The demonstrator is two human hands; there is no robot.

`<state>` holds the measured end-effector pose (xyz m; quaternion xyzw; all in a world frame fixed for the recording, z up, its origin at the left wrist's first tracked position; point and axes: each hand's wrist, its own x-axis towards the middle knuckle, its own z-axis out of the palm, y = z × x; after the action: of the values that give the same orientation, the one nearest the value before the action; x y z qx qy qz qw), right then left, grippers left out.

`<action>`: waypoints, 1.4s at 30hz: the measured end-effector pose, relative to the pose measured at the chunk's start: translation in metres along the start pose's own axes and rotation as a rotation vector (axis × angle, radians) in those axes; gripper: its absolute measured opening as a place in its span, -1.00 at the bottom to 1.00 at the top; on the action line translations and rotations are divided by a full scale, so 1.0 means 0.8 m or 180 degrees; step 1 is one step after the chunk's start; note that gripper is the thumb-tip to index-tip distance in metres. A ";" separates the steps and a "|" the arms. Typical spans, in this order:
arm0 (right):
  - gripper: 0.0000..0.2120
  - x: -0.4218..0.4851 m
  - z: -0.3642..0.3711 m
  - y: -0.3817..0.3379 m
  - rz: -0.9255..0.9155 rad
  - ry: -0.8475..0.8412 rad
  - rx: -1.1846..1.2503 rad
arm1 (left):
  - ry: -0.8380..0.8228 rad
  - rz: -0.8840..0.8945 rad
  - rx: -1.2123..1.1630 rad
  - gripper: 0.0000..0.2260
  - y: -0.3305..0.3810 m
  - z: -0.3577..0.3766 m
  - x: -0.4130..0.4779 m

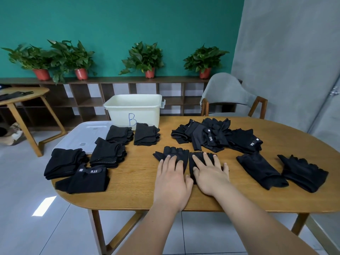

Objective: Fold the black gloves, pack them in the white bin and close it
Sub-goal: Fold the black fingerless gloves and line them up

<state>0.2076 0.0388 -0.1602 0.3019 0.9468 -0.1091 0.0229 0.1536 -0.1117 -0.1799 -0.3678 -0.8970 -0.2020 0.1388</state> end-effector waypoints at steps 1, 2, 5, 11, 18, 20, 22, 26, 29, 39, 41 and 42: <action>-0.46 -0.004 0.001 0.000 -0.0006 -0.0012 -0.0018 | -0.0077 -0.0051 0.0026 -0.44 0.000 0.000 0.000; -0.46 -0.010 0.004 0.002 -0.0023 0.0027 -0.0031 | -0.0167 -0.0098 0.0049 -0.43 0.000 -0.001 0.000; -0.47 -0.030 0.020 0.006 -0.0092 0.0548 -0.0110 | -0.0304 -0.0123 0.0107 -0.46 0.001 -0.003 0.000; -0.36 -0.062 0.033 0.003 -0.0487 0.1265 -0.0081 | -0.0047 -0.0133 0.0200 -0.53 0.003 -0.007 -0.006; -0.50 -0.074 0.030 0.009 -0.0433 0.1115 0.0238 | -0.0449 -0.0361 0.0219 -0.48 0.003 -0.016 -0.014; -0.62 -0.082 0.034 0.014 -0.0375 0.1938 0.0627 | -0.0567 -0.0265 0.0105 -0.46 -0.004 -0.020 -0.014; -0.76 -0.089 0.041 0.019 -0.0083 0.2552 0.0800 | -0.0643 -0.0102 0.0019 -0.45 -0.013 -0.025 -0.015; -0.79 -0.087 0.042 0.017 0.0632 0.2337 0.0887 | -0.0735 0.0243 0.0085 -0.46 -0.051 -0.042 -0.022; -0.83 -0.080 0.036 0.018 0.0692 0.1996 0.1138 | -0.0827 0.0276 -0.0026 -0.47 -0.075 -0.049 -0.030; -0.52 -0.088 0.025 0.026 0.1066 0.1892 0.1413 | -0.0676 0.0141 0.0058 -0.48 -0.072 -0.042 -0.036; -0.50 -0.087 0.022 0.022 0.1121 0.1739 0.1234 | -0.0685 0.0120 0.0078 -0.48 -0.071 -0.042 -0.036; -0.50 -0.086 0.021 0.022 0.1135 0.1671 0.1175 | -0.0680 0.0114 0.0083 -0.48 -0.071 -0.043 -0.036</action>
<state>0.2736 0.0100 -0.1727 0.4789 0.8173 -0.1911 -0.2571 0.1359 -0.1818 -0.1758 -0.4013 -0.9026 -0.1474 0.0508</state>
